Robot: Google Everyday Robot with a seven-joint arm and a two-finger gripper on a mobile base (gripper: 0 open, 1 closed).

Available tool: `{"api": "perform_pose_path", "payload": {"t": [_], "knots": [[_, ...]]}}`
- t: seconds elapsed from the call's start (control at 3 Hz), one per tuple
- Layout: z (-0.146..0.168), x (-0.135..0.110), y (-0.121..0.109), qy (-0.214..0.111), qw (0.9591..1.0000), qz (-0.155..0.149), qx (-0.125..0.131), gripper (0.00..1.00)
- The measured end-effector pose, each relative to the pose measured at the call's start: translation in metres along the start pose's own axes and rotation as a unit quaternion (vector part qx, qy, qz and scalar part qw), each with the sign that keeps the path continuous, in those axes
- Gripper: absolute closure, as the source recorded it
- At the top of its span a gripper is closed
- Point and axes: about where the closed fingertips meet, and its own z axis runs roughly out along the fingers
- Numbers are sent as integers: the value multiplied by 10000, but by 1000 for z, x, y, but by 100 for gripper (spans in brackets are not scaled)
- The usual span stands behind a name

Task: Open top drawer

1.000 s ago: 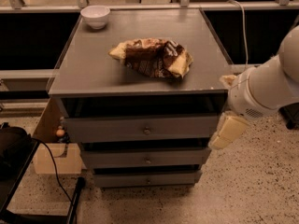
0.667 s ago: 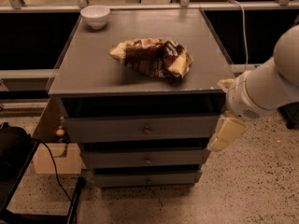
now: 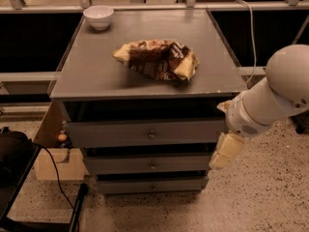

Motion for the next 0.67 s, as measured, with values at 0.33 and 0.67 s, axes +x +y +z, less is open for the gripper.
{"api": "perform_pose_path", "payload": {"t": [0.33,0.67], "knots": [[20,6,10,-131,9997,124,-182,0],[37,6,19,-390,9990,122,-164,0]]}}
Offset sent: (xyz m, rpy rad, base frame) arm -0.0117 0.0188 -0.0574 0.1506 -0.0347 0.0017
